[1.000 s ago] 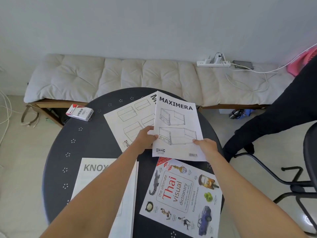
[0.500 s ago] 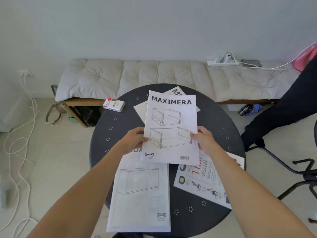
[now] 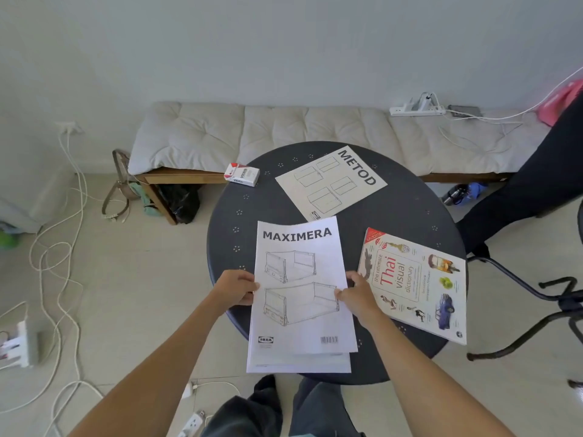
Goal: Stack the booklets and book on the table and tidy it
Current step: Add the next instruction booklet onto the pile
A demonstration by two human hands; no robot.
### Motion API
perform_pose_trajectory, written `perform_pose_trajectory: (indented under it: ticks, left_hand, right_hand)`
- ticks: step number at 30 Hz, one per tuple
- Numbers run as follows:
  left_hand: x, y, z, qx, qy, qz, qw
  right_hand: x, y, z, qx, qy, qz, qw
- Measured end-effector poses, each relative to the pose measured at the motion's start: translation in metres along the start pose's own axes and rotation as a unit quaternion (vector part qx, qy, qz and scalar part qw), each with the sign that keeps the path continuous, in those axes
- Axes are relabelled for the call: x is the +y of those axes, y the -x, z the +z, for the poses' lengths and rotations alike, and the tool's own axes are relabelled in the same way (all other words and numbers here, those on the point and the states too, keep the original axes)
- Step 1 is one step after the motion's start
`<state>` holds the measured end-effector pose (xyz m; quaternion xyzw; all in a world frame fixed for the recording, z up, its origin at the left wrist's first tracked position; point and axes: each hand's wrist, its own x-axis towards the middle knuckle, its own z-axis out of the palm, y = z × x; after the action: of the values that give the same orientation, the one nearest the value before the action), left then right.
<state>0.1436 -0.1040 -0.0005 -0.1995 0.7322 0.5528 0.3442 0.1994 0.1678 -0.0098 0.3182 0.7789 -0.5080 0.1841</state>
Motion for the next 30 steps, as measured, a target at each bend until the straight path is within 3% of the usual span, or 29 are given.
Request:
perform_pose_trajectory:
  ticks: [9, 16, 24, 30]
  left_hand:
    - [-0.021, -0.001, 0.006, 0.055, -0.064, 0.004, 0.996]
    - [-0.026, -0.005, 0.007, 0.079, -0.183, 0.037, 0.979]
    - [-0.023, -0.013, -0.001, 0.07, -0.279, 0.065, 0.955]
    - [0.034, -0.042, -0.012, 0.127, -0.317, 0.121, 0.932]
  right_hand:
    - [0.019, 0.023, 0.02, 0.094, 0.103, -0.02, 0.99]
    - [0.016, 0.03, 0.024, 0.136, 0.188, -0.024, 0.972]
    - [-0.004, 0.025, 0.025, 0.138, 0.285, 0.042, 0.948]
    - [-0.029, -0.001, 0.011, 0.128, 0.257, -0.021, 0.958]
